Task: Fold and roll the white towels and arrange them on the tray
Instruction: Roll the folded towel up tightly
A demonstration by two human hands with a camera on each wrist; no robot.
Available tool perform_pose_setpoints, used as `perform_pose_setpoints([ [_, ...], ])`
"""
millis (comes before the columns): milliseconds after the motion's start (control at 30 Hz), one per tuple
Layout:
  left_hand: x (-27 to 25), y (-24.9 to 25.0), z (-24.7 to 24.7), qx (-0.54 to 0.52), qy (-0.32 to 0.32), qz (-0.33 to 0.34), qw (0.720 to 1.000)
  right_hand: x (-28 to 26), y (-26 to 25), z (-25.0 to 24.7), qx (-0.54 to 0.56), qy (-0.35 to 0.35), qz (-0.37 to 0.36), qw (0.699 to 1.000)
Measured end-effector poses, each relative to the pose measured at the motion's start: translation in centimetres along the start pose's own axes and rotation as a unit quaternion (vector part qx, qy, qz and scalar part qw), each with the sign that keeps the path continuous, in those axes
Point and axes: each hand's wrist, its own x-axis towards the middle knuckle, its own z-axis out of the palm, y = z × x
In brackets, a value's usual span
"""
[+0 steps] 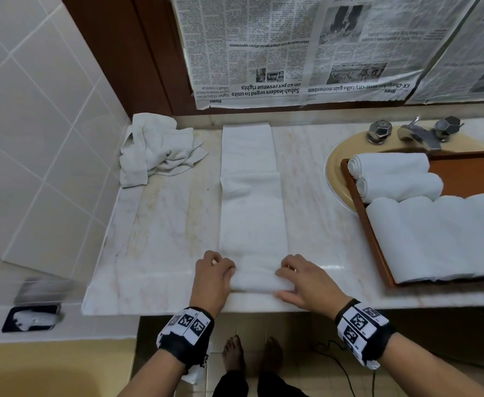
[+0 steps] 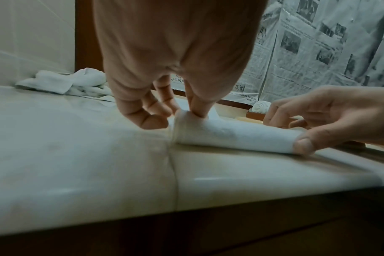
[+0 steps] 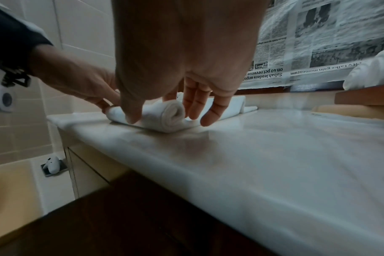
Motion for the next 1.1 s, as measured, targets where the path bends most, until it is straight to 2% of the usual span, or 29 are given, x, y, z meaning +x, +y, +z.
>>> perform_pose_setpoints([
  [67,-0.3,-0.3,0.2,0.012,-0.002,0.042,0.999,0.1,-0.1,0.0,0.014,-0.003,0.006,1.000],
  [167,-1.1,-0.6,0.3,0.060,-0.024,0.124,0.990,0.9,-0.3,-0.6,0.066,-0.064,0.073,0.993],
  [233,-1.4,-0.8,-0.1,0.067,-0.032,0.138,0.988,1.0,-0.3,-1.0,0.105,-0.082,0.102,0.986],
  [367,-2.3,-1.3,-0.2,0.081,-0.066,0.154,0.983,0.4,0.0,-1.1,0.153,-0.085,0.102,0.979],
  [500,-1.9,-1.5,-0.6,-0.027,-0.091,0.052,0.994,0.7,-0.8,-0.6,0.203,-0.035,0.126,0.970],
  [633,-1.3,-0.6,-0.9,-0.070,-0.076,0.013,0.995,1.0,-1.3,-0.2,0.137,0.006,0.144,0.980],
  [700,-1.1,-0.2,-0.9,-0.081,-0.057,0.001,0.995,1.1,-1.8,-0.2,0.069,0.030,0.109,0.991],
  [767,-0.8,0.2,-0.9,-0.058,-0.042,-0.018,0.997,1.0,-2.0,0.2,0.026,0.039,0.045,0.998],
  [900,-0.1,0.8,-1.0,0.044,-0.055,-0.061,0.996,0.5,-2.1,-0.3,0.020,-0.004,-0.008,1.000],
  [967,0.0,0.4,-0.6,0.088,-0.029,-0.015,0.996,0.5,-2.2,-0.3,-0.002,-0.024,-0.019,1.000],
  [1033,-0.2,-0.2,-0.1,0.074,-0.010,0.053,0.996,0.8,-2.1,-0.2,0.029,-0.044,0.008,0.999],
  [1100,-0.6,-0.9,0.1,0.065,-0.020,0.105,0.992,1.4,-2.0,-0.5,0.060,-0.055,0.049,0.995],
])
